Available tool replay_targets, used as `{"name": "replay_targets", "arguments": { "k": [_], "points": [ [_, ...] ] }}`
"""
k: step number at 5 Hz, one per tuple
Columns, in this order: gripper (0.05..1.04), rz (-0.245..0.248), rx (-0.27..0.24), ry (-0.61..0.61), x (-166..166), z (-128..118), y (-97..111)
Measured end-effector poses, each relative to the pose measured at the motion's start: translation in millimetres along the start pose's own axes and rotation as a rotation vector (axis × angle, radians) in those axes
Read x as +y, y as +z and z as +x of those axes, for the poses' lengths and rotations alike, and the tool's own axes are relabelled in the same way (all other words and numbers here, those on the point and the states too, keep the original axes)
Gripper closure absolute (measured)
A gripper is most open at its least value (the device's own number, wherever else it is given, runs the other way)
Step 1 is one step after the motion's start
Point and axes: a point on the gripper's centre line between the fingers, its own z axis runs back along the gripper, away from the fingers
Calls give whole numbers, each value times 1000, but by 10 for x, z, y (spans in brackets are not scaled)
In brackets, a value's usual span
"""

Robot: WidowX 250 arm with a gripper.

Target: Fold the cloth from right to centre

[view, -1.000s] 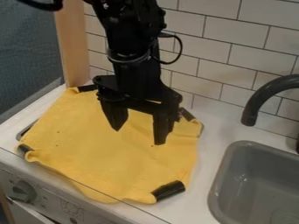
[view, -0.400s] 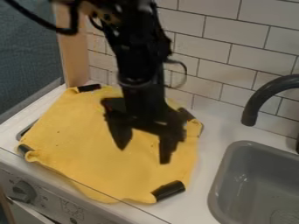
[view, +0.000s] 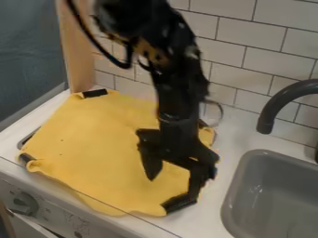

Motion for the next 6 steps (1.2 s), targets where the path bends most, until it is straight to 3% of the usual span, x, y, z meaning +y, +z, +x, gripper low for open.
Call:
{"name": "replay_targets", "arguments": {
  "k": [2,3,5,6],
  "points": [
    [85,0,51,-46,-116,-16,-300],
    [148,15,72,-51,-109,-10,-391],
    [690,13,64,-51,-113,12,-414],
    [856,9,56,-54,-121,26,-407]
  ]
}}
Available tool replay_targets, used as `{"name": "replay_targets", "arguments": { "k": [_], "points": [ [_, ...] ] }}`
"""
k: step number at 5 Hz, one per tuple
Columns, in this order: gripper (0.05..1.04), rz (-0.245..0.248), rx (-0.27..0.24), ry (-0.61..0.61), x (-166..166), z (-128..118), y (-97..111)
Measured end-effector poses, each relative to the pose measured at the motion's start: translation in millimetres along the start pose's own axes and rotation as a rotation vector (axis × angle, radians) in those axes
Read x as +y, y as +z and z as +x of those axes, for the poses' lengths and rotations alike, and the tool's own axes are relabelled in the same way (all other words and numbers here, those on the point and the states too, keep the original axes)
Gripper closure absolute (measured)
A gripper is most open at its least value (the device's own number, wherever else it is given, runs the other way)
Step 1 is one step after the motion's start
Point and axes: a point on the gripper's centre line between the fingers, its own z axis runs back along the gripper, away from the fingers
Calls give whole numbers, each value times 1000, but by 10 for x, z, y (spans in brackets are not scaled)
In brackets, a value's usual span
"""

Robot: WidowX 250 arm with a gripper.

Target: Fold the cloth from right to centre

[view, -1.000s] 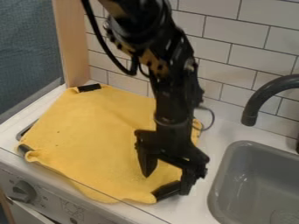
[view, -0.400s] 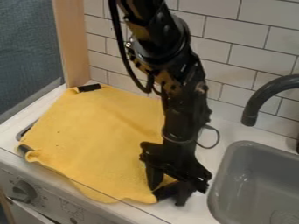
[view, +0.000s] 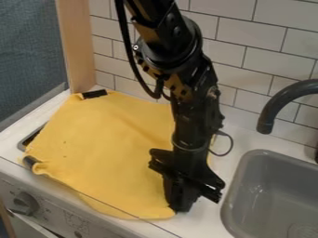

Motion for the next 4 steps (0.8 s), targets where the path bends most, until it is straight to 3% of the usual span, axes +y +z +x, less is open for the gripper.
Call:
{"name": "replay_targets", "arguments": {
  "k": [1,2,4],
  "points": [
    [972,-15,0,-16,-21,-24,13],
    [1017,-30,5,-30,-40,-46,80],
    [1020,-64,8,-24,134,-38,362]
  ]
}}
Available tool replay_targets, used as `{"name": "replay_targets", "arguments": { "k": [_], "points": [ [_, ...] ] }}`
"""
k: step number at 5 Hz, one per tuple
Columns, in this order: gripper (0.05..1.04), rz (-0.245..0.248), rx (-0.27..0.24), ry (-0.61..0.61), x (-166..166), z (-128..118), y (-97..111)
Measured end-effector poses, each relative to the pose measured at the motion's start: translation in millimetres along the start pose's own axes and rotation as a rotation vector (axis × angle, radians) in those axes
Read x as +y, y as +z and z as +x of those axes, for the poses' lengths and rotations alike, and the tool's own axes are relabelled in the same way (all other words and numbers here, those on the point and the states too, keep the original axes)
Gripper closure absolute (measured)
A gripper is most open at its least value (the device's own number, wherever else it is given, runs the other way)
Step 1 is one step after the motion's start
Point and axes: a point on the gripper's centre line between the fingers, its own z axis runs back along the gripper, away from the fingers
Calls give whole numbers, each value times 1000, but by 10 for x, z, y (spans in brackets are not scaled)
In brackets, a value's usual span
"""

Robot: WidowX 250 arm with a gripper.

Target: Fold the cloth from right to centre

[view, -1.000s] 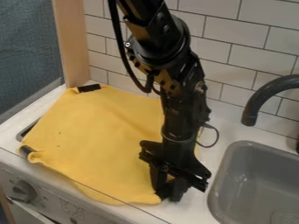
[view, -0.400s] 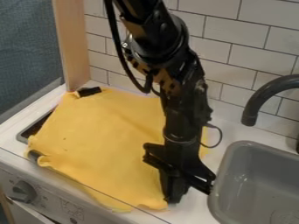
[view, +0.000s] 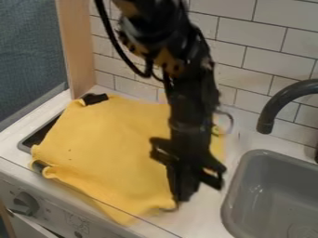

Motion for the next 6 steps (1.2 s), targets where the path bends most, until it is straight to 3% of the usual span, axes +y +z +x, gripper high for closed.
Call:
{"name": "replay_targets", "arguments": {
  "k": [2,3,4,6],
  "points": [
    [1020,33,-61,112,536,169,316],
    [1020,45,-49,132,741,297,325],
    [1020,76,-35,143,1000,436,232],
    [993,78,7,173,1300,566,20]
  ]
}}
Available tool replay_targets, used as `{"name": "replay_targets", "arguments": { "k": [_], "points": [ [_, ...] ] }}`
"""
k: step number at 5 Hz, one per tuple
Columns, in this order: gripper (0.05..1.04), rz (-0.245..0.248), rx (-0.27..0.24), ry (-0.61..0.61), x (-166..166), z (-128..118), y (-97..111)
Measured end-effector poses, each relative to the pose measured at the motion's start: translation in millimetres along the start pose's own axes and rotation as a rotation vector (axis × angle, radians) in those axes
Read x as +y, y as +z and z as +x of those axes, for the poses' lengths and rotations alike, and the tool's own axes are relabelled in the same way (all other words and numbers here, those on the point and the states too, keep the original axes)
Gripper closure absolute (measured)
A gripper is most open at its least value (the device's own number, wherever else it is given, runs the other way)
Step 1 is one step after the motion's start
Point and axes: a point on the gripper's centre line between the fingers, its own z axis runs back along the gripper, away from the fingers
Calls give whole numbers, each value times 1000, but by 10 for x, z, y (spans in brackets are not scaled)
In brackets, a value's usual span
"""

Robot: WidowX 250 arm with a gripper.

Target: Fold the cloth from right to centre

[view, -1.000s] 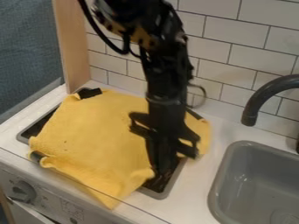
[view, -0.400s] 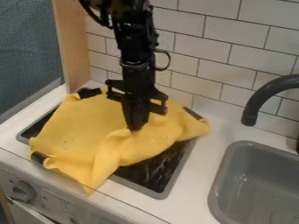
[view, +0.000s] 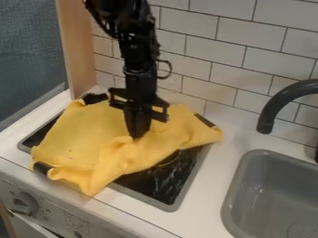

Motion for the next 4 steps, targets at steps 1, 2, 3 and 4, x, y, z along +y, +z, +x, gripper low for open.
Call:
{"name": "replay_targets", "arguments": {
  "k": [1,2,3,4],
  "points": [
    [812,2,10,6,30,-14,-22],
    [529,20,24,20,59,-37,-21],
    [219,19,36,28,57,-57,-16],
    [60,26,5,28,59,-35,138]
  ]
}}
